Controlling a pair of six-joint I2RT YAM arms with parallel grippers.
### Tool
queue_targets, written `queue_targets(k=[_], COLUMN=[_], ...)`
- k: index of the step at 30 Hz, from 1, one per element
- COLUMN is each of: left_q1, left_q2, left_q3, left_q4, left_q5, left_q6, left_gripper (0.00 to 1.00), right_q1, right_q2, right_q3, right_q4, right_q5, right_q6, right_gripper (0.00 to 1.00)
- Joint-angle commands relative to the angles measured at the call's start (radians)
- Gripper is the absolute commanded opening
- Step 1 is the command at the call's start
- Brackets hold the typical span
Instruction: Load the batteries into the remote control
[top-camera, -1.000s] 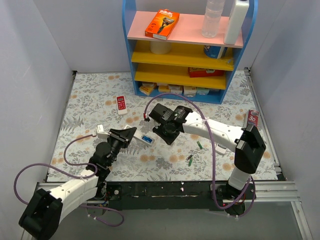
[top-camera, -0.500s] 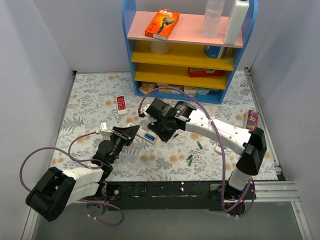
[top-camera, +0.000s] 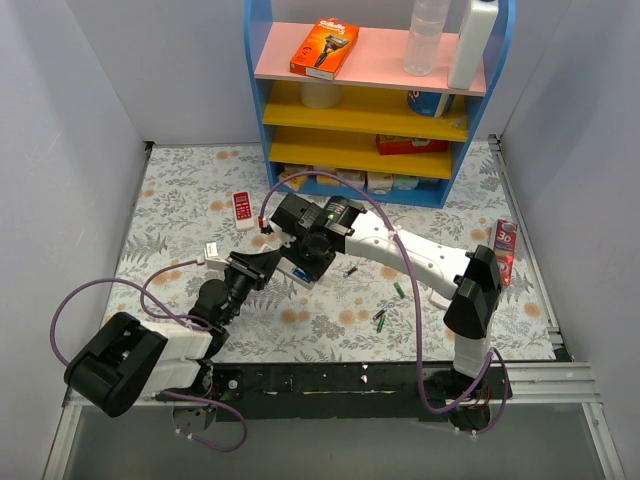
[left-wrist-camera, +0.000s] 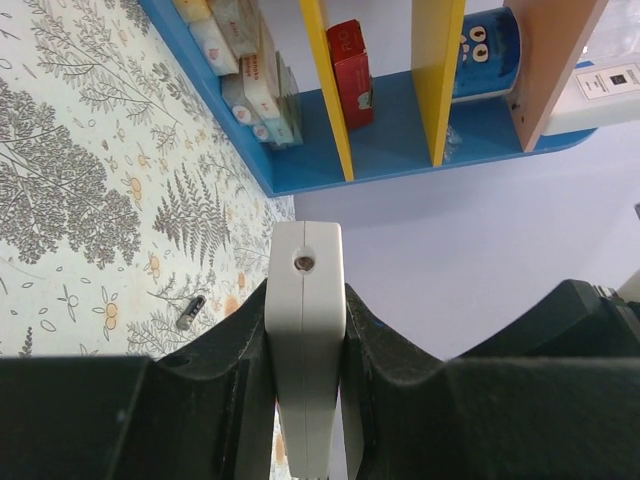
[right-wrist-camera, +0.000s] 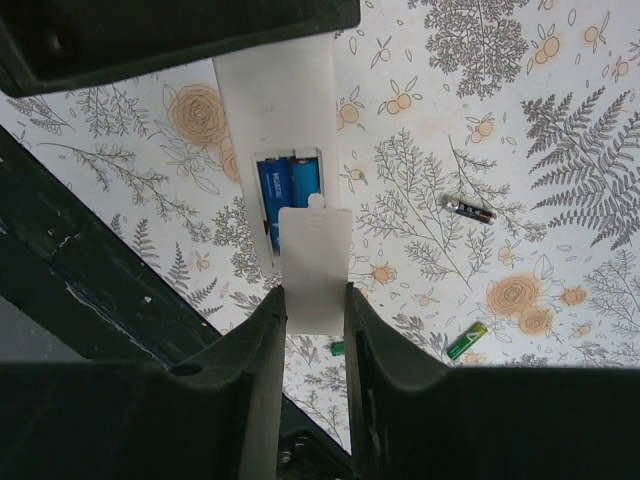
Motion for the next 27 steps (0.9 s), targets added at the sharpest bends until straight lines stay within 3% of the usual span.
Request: queue_targets(k=[1,13,27], left_q1=[-0.004,-0.004,-0.004], left_q2=[-0.008,-0.123,-0.232], left_q3=[-0.260,-0.236,-0.196], left_q4=[0.082,-0.096,-0.119], left_q5=[0.018,0.021,0.060], left_q6=[-0.160,-0.363,-0.449], left_gripper=[0.00,0.00,0.00], right_q1=[0.008,0.011,0.016], right_q2=[0.032,0.124,0.075], right_q3=[0.092,0.292,0.224], right_q4=[-0.068,-0.212,-0.157], right_q5=[0.006,0.002,-0.027], right_q6=[-0.023,-0.039,-0.039], right_gripper=[0.14,0.14,0.14])
